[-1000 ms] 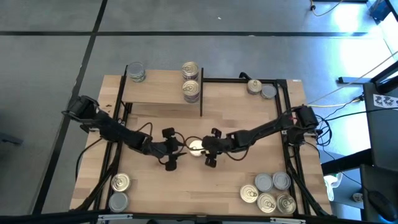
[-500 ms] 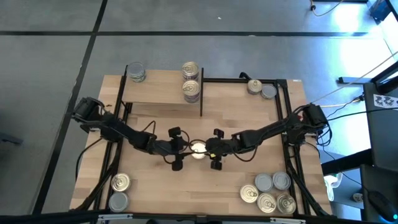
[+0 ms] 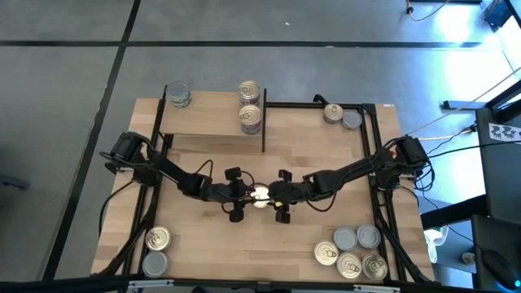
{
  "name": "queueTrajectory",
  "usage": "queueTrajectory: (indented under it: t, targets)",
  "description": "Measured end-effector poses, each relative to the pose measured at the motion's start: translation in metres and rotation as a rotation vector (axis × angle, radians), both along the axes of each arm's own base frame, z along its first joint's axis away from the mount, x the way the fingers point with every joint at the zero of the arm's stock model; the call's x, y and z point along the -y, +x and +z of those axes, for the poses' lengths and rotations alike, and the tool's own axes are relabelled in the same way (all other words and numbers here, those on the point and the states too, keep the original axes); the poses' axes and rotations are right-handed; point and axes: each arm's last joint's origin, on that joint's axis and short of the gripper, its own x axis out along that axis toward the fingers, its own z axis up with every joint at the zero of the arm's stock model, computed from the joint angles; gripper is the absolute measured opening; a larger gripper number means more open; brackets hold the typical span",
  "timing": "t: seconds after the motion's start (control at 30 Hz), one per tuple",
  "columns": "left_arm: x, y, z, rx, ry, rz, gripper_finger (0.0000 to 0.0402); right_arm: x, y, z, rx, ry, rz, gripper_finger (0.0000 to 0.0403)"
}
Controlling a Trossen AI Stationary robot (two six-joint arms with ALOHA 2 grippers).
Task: Stack canned seafood by type on shelf
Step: Put the blue tuna can on the shelf
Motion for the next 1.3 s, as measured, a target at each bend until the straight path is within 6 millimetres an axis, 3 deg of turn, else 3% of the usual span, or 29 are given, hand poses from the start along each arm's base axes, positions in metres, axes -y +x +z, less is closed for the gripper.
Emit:
queueTrajectory:
  t: [0.3, 0.43, 0.7, 1.3]
  targets:
    - [-0.002, -0.005, -0.004, -0.019, -0.005, 0.004, 0.0172, -0.005, -0.002, -0.001, -0.006, -0.106, 0.127, 0.0312]
    - [-0.006, -0.009, -0.007, -0.017, -0.033, 0.021, 0.0172, -0.018, -0.001, -0.009, 0.005, -0.233, 0.272, 0.0346]
    - [-0.011, -0.015, -0.011, 0.011, -0.071, 0.054, 0.0172, -0.038, 0.001, -0.033, -0.005, -0.598, 0.353, 0.0341]
    - [-0.012, -0.015, -0.012, 0.014, -0.097, 0.062, 0.0172, -0.034, 0.014, -0.077, -0.138, -1.066, 0.461, 0.0324]
